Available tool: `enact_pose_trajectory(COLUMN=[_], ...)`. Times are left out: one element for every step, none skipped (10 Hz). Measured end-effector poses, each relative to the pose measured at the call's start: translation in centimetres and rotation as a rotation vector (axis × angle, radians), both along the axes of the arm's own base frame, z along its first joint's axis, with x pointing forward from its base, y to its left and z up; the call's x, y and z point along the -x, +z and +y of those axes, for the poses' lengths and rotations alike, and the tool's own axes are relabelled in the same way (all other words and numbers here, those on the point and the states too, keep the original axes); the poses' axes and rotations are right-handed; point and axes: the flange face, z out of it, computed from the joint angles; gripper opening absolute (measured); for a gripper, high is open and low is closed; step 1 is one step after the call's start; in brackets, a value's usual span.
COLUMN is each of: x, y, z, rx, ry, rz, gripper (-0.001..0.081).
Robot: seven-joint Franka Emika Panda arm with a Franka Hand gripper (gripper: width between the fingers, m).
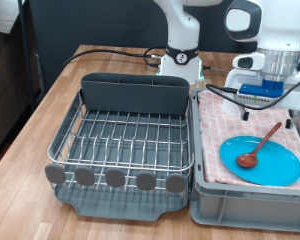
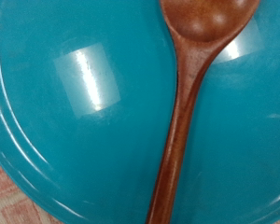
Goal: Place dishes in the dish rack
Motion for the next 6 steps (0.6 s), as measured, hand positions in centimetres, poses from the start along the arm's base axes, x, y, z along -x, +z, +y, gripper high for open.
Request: enact_pose_trajectory(x=[0.0,0.1,0.3,0.3,0.2,0.1], y=[-0.6,-1.3,-2.0,-2.6,-3.2,-3.6], z=[0.1,0.1,0.1,0.1,0.1,0.1], rx=[-0.001,0.01,0.022,0.032,0.041,0.046], ry=[0.005,0.008,0.008,0.009,0.012,0.012], rz=[-0.001,0.003,0.008,0.011,0.013,0.011], gripper=[0.0803,0.0803,0.0803,0.0803,0.0803,0.0803])
